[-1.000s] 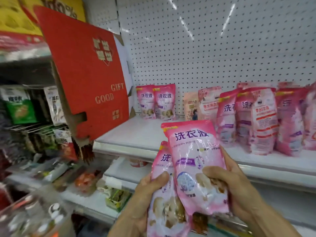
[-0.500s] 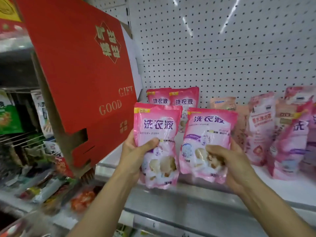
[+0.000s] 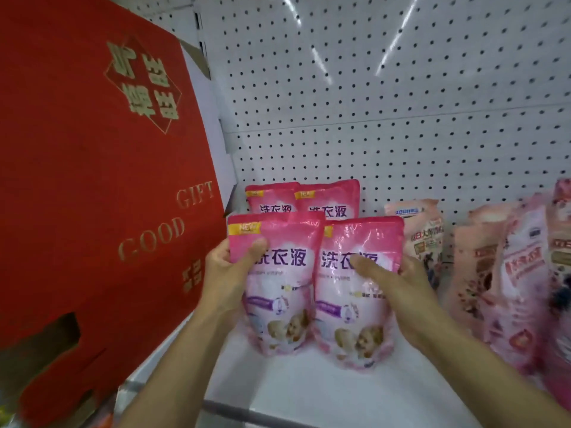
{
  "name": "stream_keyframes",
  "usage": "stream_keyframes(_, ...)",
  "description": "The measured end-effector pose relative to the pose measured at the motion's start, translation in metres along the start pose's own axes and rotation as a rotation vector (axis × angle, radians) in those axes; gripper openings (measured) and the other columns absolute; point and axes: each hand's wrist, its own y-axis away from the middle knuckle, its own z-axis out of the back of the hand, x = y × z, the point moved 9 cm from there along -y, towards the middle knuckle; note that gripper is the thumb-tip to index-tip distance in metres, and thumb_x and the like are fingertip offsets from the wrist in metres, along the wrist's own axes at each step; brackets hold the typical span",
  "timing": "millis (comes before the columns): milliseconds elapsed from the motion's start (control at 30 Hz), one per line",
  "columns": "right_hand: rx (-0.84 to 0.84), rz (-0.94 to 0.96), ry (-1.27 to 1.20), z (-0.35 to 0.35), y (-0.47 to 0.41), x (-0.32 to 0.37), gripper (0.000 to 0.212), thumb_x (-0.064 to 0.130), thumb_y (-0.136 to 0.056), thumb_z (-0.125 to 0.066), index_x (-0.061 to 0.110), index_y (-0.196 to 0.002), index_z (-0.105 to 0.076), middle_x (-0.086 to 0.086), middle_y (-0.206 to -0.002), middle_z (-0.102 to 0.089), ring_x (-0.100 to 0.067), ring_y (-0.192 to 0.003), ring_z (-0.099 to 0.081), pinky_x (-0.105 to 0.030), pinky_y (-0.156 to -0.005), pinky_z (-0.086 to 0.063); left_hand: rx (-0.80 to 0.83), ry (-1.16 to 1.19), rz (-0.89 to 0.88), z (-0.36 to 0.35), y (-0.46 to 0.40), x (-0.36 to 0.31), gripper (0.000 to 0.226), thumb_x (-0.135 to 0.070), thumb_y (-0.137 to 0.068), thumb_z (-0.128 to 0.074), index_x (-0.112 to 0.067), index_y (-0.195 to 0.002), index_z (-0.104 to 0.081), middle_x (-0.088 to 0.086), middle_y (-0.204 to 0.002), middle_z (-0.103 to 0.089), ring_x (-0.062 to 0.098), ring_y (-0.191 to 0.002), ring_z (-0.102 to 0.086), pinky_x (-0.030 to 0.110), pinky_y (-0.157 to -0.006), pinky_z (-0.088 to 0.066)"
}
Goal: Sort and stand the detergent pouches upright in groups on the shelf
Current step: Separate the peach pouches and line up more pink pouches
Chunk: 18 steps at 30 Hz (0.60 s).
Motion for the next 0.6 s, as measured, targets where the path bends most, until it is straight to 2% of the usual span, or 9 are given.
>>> stream_keyframes(133,-0.109,0.016,-0.006,0.005,-0.017,0.007,0.012,0.013,-0.078,-0.076,0.008,-0.088,-0.072,-0.010,-0.083,-0.077,-0.030,-0.082,-0.073,-0.041,-0.080,-0.057,0.014,-0.023,-0.027,0.002,-0.033,-0.005,0.011,-0.018,-0.085,-0.074,-0.017,-0.095,-0.075,0.016,-0.100,-0.076,0.036,-0.095,-0.073,0.052,-0.086,-0.057)
stream_keyframes(200,-0.148,-0.004,-0.042,0.005,-0.021,0.006,0.013,0.014,-0.077,-0.076,0.007,-0.088,-0.072,-0.013,-0.087,-0.077,-0.032,-0.085,-0.073,-0.046,-0.084,-0.056,-0.019,-0.024,-0.026,0.005,-0.048,-0.001,0.008,-0.016,-0.087,-0.071,-0.015,-0.095,-0.073,0.012,-0.094,-0.078,0.029,-0.087,-0.075,0.045,-0.080,-0.060)
stream_keyframes(267,-0.161,0.001,-0.078,0.003,-0.023,0.007,0.004,0.015,-0.077,-0.076,0.013,-0.076,-0.073,-0.012,-0.084,-0.077,-0.030,-0.080,-0.073,-0.044,-0.082,-0.056,-0.045,-0.030,-0.043,0.007,-0.066,0.000,0.003,-0.013,-0.088,-0.070,-0.015,-0.091,-0.071,0.006,-0.084,-0.078,0.022,-0.076,-0.075,0.039,-0.073,-0.061)
stream_keyframes(333,-0.212,0.007,-0.106,0.005,-0.026,0.005,0.021,0.016,-0.077,-0.077,0.018,-0.057,-0.068,-0.007,-0.074,-0.076,-0.022,-0.071,-0.072,-0.038,-0.076,-0.054,-0.059,-0.043,-0.055,0.007,-0.086,0.000,0.001,-0.014,-0.088,-0.070,-0.014,-0.089,-0.071,0.004,-0.081,-0.077,0.020,-0.074,-0.075,0.037,-0.071,-0.061)
stream_keyframes(367,-0.230,0.010,-0.121,0.006,-0.029,0.002,0.025,0.017,-0.076,-0.077,0.017,-0.055,-0.065,-0.006,-0.072,-0.074,-0.019,-0.069,-0.071,-0.038,-0.076,-0.053,-0.059,-0.052,-0.056,0.008,-0.095,0.002,0.001,-0.015,-0.087,-0.071,-0.015,-0.088,-0.071,0.006,-0.084,-0.077,0.022,-0.077,-0.075,0.038,-0.073,-0.061)
stream_keyframes(433,-0.253,0.002,-0.110,0.005,-0.035,-0.003,0.022,0.025,-0.072,-0.081,0.015,-0.066,-0.063,-0.007,-0.083,-0.074,-0.022,-0.082,-0.070,-0.046,-0.090,-0.052,-0.041,-0.080,-0.048,0.007,-0.111,0.011,0.003,-0.017,-0.087,-0.072,-0.016,-0.089,-0.073,0.008,-0.089,-0.077,0.026,-0.084,-0.075,0.040,-0.078,-0.061)
stream_keyframes(467,-0.266,-0.011,-0.097,0.003,-0.038,-0.006,0.028,0.030,-0.068,-0.084,0.012,-0.076,-0.066,-0.009,-0.092,-0.075,-0.025,-0.093,-0.069,-0.050,-0.097,-0.048,-0.030,-0.095,-0.033,0.007,-0.117,0.016,0.004,-0.018,-0.087,-0.073,-0.017,-0.091,-0.073,0.007,-0.090,-0.078,0.024,-0.084,-0.075,0.040,-0.078,-0.060)
stream_keyframes(533,-0.287,-0.038,-0.105,-0.003,-0.046,-0.011,0.056,0.040,-0.059,-0.088,0.006,-0.097,-0.065,-0.012,-0.102,-0.073,-0.030,-0.102,-0.067,-0.053,-0.103,-0.044,-0.038,-0.090,0.007,0.009,-0.127,0.027,0.009,-0.019,-0.087,-0.072,-0.016,-0.095,-0.072,0.003,-0.087,-0.078,0.018,-0.079,-0.075,0.038,-0.077,-0.060)
stream_keyframes(600,-0.309,-0.059,-0.120,-0.013,-0.055,-0.015,0.087,0.054,-0.040,-0.091,0.011,-0.109,-0.062,-0.011,-0.109,-0.070,-0.031,-0.107,-0.064,-0.053,-0.104,-0.043,-0.041,-0.071,0.027,0.011,-0.133,0.033,0.012,-0.020,-0.087,-0.072,-0.015,-0.098,-0.072,0.002,-0.086,-0.078,0.018,-0.079,-0.075,0.037,-0.077,-0.060)
